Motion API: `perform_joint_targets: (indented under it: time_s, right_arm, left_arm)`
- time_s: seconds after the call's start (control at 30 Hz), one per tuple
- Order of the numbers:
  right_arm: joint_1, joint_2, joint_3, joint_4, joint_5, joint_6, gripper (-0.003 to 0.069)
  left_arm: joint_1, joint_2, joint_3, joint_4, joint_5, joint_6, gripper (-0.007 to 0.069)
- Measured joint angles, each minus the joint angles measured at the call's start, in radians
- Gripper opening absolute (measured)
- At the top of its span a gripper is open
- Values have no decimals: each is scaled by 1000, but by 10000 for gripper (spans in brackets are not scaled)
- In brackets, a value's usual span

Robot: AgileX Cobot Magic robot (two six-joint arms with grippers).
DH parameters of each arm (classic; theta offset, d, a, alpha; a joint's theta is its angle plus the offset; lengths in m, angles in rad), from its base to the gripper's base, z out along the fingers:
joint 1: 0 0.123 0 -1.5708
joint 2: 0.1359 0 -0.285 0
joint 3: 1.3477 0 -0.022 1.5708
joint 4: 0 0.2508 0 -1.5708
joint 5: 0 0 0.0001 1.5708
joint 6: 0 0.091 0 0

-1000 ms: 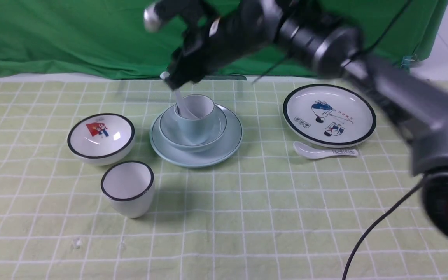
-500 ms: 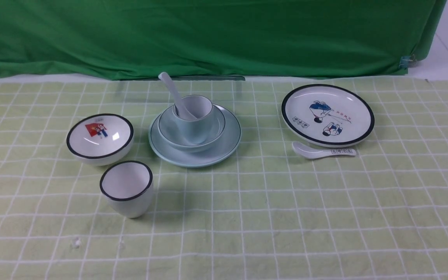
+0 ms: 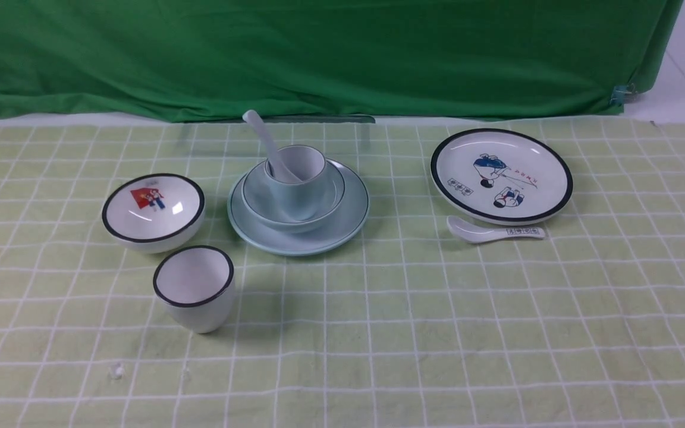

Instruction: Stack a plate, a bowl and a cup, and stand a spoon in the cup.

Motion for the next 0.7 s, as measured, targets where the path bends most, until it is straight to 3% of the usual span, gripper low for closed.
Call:
perform_joint_targets:
  time_s: [0.17, 0.7]
  right_arm:
    - [0, -221, 293, 8, -344, -30, 41]
    - [-10, -299, 659, 9, -534, -35, 50]
  left_arm:
    - [0, 0, 0, 0, 0, 0, -28]
    - [0, 0, 0, 0, 0, 3, -28]
